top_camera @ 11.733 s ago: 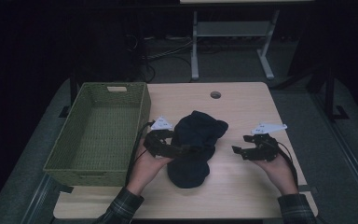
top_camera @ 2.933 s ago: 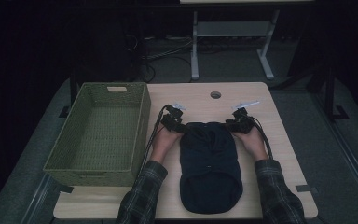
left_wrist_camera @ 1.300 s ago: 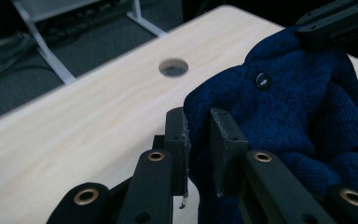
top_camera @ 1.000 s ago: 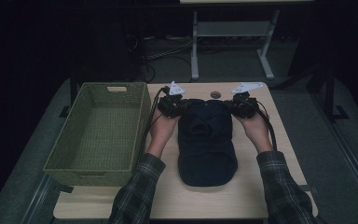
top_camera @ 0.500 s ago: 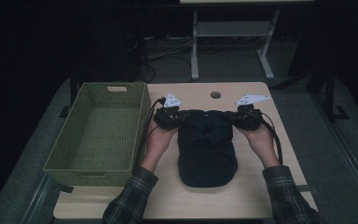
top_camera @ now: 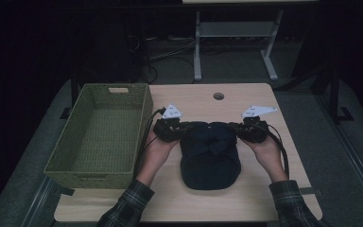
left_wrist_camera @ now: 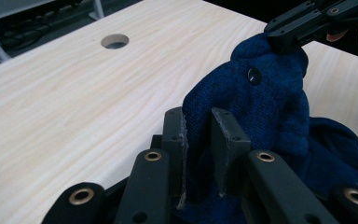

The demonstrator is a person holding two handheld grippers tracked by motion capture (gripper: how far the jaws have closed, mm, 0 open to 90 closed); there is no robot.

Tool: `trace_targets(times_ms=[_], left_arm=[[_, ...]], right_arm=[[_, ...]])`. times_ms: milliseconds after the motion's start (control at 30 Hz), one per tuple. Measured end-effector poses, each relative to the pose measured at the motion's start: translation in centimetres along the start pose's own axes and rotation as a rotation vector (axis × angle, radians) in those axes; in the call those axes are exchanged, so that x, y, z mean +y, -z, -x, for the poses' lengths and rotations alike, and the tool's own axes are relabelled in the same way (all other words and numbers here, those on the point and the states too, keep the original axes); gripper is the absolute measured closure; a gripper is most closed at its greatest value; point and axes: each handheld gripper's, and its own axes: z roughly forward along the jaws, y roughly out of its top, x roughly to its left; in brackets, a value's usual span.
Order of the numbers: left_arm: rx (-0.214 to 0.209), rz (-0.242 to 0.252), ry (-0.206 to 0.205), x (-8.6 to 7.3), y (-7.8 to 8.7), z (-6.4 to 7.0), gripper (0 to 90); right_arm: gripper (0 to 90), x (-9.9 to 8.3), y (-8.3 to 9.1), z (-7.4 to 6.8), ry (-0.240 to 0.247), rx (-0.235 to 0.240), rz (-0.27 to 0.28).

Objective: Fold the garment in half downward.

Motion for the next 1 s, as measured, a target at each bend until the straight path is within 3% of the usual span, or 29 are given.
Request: trace_targets(times_ms=[133, 267, 400, 833, 1000], left_arm=[[-0.013, 0.0, -0.001, -0.4, 0.2, 0.3, 75.8], [-0.027, -0.007, -0.001, -1.0, 0.3, 0.8, 75.7], [-0.055, -0.013, 0.003, -1.6, 0.4, 1.1, 75.4], [-0.091, -0.071, -0.026, -3.2, 1.1, 2.7, 73.5], [-0.11, -0.076, -0.017, -4.0, 1.6, 3.3, 72.2]], right_arm=[[83.2, -0.7, 0.2, -0.3, -0.012, 0.02, 0.0], [82.8, -2.1, 0.4, -0.9, -0.037, 0.035, 0.039], [82.8, -3.0, 0.7, -1.0, -0.05, 0.067, 0.033], [80.6, -4.6, 2.1, -2.7, -0.007, 0.082, 0.009], [78.6, -5.3, 2.7, -3.3, -0.005, 0.094, -0.001]])
